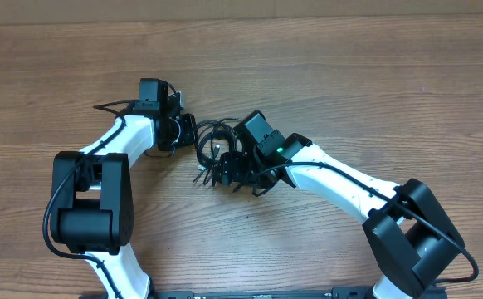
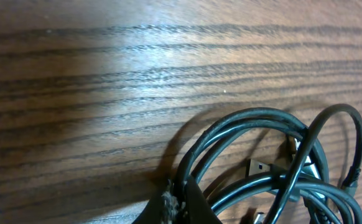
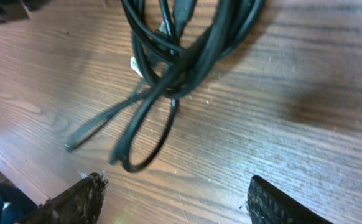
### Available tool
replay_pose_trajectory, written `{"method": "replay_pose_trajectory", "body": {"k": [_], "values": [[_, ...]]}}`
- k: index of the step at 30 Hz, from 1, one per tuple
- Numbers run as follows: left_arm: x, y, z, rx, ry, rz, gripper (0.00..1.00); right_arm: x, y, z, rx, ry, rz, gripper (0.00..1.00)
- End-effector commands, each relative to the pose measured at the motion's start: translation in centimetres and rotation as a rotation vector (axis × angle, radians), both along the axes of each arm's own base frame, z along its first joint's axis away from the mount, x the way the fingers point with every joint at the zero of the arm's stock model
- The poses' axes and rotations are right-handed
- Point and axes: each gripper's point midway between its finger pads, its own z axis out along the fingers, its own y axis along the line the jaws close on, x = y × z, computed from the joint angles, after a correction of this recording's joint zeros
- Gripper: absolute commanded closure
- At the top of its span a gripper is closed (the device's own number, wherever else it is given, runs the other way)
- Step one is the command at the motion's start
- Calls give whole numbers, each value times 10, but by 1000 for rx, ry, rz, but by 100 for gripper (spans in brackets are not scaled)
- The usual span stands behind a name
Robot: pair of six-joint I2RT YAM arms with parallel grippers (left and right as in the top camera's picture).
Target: Untangle cables
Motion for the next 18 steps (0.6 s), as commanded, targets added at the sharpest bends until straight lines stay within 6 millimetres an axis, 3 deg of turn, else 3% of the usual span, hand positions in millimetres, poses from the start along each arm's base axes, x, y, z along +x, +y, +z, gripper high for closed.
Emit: {"method": "replay_pose_trajectory", "body": {"k": [1,6,9,12,18], "values": [[-8,12,-16,24,66,108,96,7,5,9,1,-37,-45,27],[-6,12,-16,13,74,140,95,11,10,9,-11,-76,-70,24],[-6,11,-16,12,73,139,95,11,10,7,-43,-101,-96,12],[-6,11,-16,12,73,139,95,10,13,6,-58,-117,-116,7],[-6,11,-16,11,73,137,96,11,22,-4,-108,-194,-117,7]]}}
